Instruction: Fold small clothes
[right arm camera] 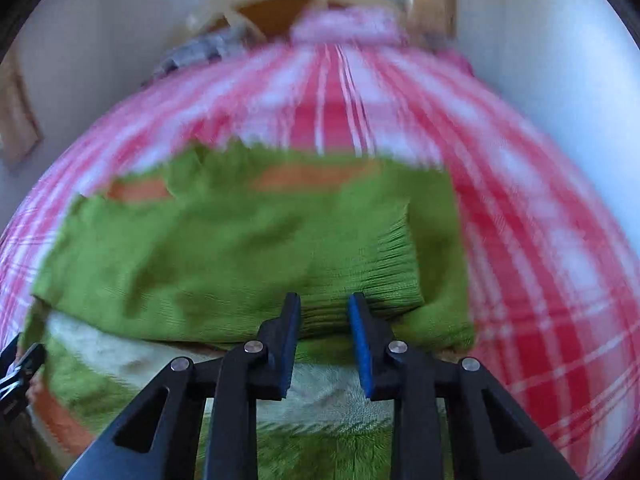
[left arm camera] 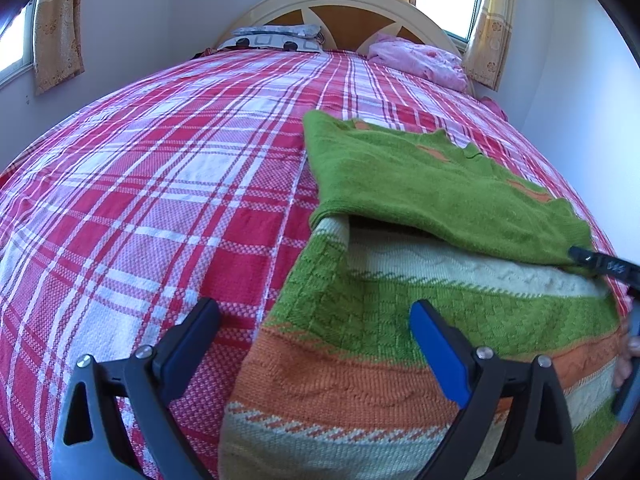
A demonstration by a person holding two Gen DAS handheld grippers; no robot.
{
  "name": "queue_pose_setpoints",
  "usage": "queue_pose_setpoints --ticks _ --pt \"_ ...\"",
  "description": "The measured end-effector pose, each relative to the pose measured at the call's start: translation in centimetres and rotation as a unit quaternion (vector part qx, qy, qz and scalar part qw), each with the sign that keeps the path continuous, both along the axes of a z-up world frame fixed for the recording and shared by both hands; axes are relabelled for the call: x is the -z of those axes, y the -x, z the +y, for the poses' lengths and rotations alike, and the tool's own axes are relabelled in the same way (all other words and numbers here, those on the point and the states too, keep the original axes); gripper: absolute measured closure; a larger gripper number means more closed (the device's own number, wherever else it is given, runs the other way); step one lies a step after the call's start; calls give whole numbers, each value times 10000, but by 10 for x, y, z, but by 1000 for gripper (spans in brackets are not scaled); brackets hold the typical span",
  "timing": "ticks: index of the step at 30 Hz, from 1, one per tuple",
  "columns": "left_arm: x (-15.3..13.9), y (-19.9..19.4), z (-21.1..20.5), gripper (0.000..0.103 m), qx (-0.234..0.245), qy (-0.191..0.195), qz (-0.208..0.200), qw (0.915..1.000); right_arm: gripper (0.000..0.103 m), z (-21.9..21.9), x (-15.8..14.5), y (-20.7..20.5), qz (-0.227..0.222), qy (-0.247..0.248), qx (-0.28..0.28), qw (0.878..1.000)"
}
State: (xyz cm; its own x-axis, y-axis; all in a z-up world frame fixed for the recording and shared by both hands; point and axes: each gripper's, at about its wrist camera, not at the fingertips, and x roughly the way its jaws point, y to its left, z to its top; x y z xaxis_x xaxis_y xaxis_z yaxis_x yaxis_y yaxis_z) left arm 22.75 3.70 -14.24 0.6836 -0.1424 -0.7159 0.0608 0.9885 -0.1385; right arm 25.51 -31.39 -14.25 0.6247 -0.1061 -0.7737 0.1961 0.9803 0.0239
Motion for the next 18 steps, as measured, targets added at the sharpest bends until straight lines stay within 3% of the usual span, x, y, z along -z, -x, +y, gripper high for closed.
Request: queue_pose_setpoints --ticks 8,18 --pt "0 0 -3 2 20 -61 16 10000 75 11 3 1 -115 417 -81 9990" --pt "-13 -7 -10 2 -83 -384 228 9990 74 7 3 3 -243 351 -85 9991"
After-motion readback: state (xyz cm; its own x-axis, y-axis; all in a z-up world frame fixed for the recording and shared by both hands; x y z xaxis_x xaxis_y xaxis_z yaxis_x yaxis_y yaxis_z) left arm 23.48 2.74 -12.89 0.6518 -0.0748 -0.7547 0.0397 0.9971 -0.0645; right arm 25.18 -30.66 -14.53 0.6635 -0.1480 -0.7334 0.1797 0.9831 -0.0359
